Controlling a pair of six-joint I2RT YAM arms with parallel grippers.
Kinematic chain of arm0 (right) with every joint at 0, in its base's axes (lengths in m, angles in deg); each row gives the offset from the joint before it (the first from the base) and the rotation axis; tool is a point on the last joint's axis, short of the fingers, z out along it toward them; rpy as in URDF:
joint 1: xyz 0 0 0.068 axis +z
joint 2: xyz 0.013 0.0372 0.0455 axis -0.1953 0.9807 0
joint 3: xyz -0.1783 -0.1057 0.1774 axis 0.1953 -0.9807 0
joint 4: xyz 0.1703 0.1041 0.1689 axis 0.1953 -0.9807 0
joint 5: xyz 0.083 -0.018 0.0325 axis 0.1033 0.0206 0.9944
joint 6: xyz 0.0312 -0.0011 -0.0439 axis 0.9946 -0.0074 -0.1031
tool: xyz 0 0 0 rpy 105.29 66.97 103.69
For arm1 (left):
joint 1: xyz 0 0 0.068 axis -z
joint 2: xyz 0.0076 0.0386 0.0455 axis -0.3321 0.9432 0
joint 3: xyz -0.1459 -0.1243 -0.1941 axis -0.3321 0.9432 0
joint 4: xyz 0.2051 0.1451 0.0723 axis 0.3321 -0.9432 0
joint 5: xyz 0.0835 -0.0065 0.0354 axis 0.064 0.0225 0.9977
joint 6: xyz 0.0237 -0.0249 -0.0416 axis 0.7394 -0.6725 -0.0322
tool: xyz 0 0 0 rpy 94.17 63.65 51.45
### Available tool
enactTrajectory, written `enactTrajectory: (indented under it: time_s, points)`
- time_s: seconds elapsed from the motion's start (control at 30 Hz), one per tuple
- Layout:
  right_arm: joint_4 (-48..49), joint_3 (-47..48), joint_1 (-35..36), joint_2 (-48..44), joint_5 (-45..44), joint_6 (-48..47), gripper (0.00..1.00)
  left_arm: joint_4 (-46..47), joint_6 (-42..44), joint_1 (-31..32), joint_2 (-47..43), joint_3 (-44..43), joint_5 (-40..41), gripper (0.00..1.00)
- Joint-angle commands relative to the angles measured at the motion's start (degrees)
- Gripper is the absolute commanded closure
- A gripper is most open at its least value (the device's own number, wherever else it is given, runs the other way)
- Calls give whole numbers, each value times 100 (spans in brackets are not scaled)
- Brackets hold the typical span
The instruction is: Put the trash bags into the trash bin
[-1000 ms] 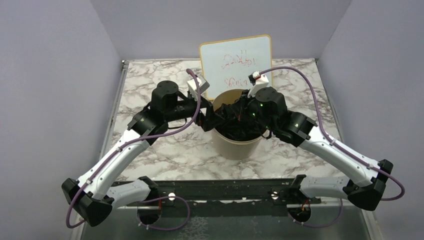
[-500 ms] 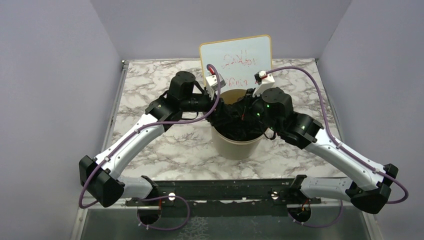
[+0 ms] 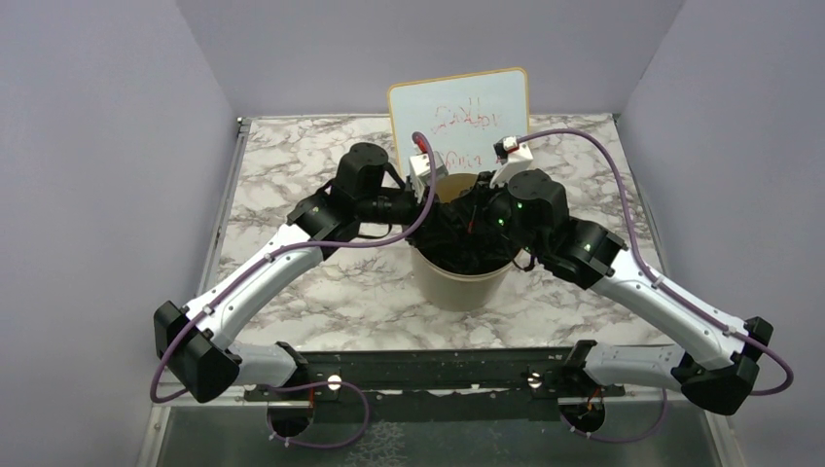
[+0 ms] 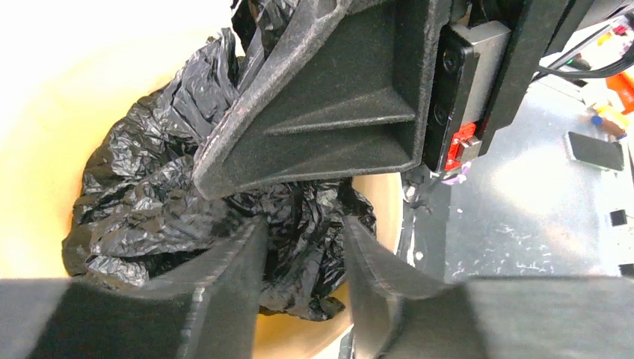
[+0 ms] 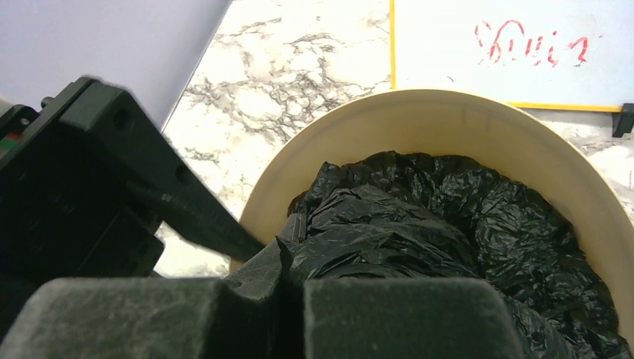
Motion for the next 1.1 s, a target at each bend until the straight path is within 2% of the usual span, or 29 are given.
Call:
enactTrajectory:
  time_s: [0.0, 0.13, 0.23, 0.27, 0.43, 0.5, 0.67, 0.87, 1.0, 1.07]
  points:
    - [173, 73, -9, 57, 189, 73, 96, -78, 21, 90, 135, -209, 168, 65]
    - [36, 109, -14, -17, 207, 63, 93, -91, -121, 86, 129, -227, 786, 89]
    - [-155, 85, -15, -199, -66, 31, 85, -59, -217, 86, 83, -130, 1164, 100]
    - [-199, 65, -20, -271, -173, 16, 78, -52, -270, 86, 69, -106, 1261, 100]
    - [-345, -23, -15, -621, -308, -46, 54, 168, -470, 84, -46, 10, 1708, 100]
    - [-381, -53, -20, -693, -298, -45, 49, 202, -471, 84, -109, 43, 1724, 100]
    - [-475, -168, -15, -857, -577, 10, 47, 310, -428, 87, -292, 208, 1604, 100]
    - [-315, -231, -11, -866, -409, 225, 45, 332, -467, 90, -329, 332, 1415, 100]
    - [-244, -271, -16, -935, -821, 486, 46, 323, -541, 86, -416, 397, 1604, 100]
    - [-99, -299, -16, -1030, -755, 363, 46, 301, -592, 91, -489, 431, 1806, 100]
